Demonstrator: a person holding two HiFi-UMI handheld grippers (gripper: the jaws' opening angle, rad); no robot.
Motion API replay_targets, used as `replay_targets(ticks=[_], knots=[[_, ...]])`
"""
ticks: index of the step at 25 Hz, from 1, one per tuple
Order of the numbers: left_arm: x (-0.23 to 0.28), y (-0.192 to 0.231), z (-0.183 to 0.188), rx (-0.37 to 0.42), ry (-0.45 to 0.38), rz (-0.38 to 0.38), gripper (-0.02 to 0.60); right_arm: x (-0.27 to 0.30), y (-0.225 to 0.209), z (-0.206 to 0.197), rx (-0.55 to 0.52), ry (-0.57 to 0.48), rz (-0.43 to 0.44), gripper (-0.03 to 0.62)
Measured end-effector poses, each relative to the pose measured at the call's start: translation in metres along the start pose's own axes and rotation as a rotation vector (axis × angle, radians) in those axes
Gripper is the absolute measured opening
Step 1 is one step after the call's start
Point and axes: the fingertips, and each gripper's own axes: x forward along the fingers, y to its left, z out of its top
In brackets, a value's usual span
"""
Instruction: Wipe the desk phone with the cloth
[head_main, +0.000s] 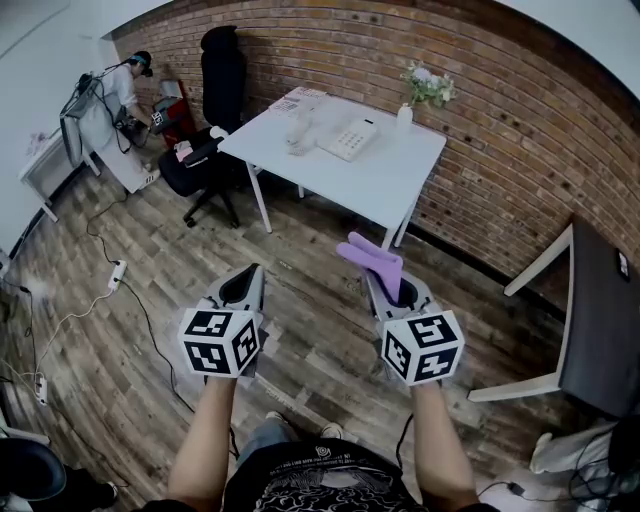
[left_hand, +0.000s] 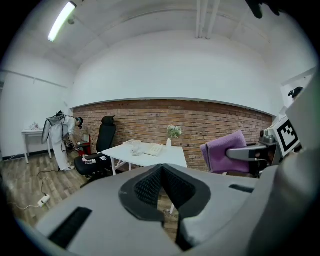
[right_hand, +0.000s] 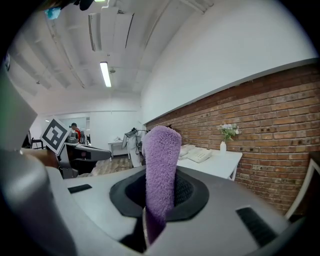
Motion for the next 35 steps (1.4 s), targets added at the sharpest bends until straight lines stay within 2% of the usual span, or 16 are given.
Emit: replay_targets(ticks=[11, 24, 35], knots=[[0.081, 0.025, 0.013, 0.002, 0.018, -0.063, 0.002, 0.065, -0.037, 0.003, 0.016, 0.023, -0.033, 0.043], [0.216, 0.124, 0.049, 0.021, 0.073, -0.212, 0.002, 0.214, -0.064, 0.029, 0.076, 0.068, -0.150, 0.043], [0.283, 0.168, 0.068, 0.024, 0.091, -0.323, 0.002, 0.287, -0.075, 0.048, 0.098, 0.083, -0.232, 0.043]])
